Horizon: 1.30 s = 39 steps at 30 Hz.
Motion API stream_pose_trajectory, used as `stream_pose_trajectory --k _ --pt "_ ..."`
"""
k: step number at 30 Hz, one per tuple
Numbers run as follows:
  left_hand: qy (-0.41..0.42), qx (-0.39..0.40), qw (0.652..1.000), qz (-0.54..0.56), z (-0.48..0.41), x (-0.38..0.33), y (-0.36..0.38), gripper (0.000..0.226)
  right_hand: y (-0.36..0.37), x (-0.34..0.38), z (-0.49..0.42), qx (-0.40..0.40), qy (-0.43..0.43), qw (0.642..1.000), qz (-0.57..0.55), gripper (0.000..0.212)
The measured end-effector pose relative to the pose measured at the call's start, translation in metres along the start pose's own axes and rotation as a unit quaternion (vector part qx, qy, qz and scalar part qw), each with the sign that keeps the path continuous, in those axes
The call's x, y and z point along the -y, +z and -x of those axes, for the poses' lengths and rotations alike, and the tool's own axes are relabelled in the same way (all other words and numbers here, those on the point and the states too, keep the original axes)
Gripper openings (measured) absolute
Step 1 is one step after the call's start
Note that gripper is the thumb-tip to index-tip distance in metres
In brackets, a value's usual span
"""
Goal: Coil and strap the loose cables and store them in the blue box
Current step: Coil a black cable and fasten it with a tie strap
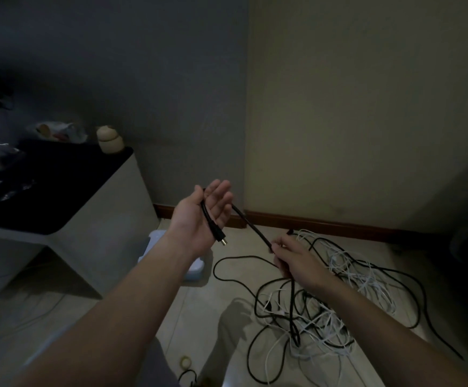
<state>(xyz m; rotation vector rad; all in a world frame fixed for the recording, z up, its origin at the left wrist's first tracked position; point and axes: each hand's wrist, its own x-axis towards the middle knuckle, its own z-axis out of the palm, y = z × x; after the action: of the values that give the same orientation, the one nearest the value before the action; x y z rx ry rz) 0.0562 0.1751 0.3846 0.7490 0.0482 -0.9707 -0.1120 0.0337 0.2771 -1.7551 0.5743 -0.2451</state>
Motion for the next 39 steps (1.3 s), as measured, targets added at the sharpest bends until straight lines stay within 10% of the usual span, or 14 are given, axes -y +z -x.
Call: stream_pose_trajectory --k 12,23,32,39 --pt "0.101 -0.003 0.985 -0.139 -0.013 0.007 -0.008 0.043 0.016 0.026 0.013 0.024 -0.095 0.977 0.192 0.011" --pt "0.119 0.034 0.858 -0.499 -0.013 0.039 -0.013 0.034 0.016 0.063 0.021 0.111 -0.112 0.971 0.182 0.033" --pt "-0.032 0.175 0.829 -0.531 -0.007 0.045 -0.015 0.055 -0.005 0.074 0.021 -0.06 -0.158 0.985 0.021 0.024" --pt "-0.214 0.229 0.858 -0.408 -0.001 0.046 -0.007 0.059 -0.025 0.07 0.018 -0.282 -0.073 0.905 0.31 0.069"
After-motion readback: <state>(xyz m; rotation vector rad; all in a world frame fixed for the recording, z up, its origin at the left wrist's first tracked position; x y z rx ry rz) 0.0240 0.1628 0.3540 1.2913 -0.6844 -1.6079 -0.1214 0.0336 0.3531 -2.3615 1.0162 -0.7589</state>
